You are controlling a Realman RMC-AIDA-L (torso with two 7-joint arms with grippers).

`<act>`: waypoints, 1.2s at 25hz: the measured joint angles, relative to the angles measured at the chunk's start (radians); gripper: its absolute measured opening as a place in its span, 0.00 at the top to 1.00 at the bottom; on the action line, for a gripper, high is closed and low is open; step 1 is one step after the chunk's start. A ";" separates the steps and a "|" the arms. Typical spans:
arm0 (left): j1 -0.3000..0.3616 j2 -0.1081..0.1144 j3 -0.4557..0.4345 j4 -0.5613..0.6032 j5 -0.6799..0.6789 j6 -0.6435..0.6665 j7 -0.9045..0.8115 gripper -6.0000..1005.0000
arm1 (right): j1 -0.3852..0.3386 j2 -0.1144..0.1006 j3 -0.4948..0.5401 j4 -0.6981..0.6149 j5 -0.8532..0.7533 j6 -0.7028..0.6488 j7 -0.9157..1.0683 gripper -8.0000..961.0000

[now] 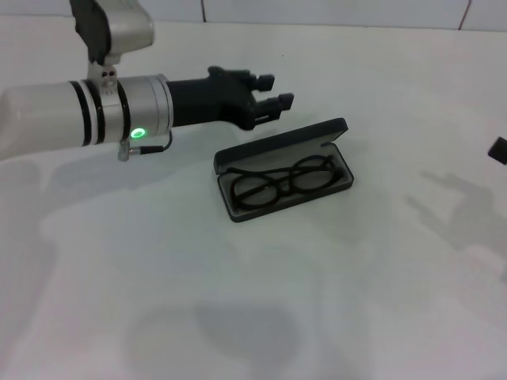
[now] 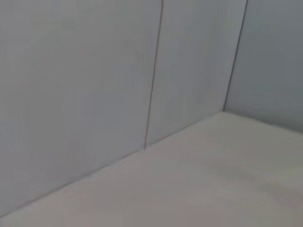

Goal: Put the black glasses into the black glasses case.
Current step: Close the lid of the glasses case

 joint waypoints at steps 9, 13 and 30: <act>-0.008 -0.002 0.000 0.009 0.127 -0.079 -0.037 0.52 | -0.007 0.010 0.009 0.053 -0.008 0.021 -0.052 0.44; -0.005 -0.004 0.000 0.016 0.148 -0.067 -0.031 0.52 | -0.008 0.010 0.009 0.059 -0.008 0.027 -0.064 0.35; 0.043 0.004 -0.002 0.053 0.045 0.021 0.029 0.52 | 0.000 0.017 -0.004 0.064 -0.008 0.050 -0.089 0.33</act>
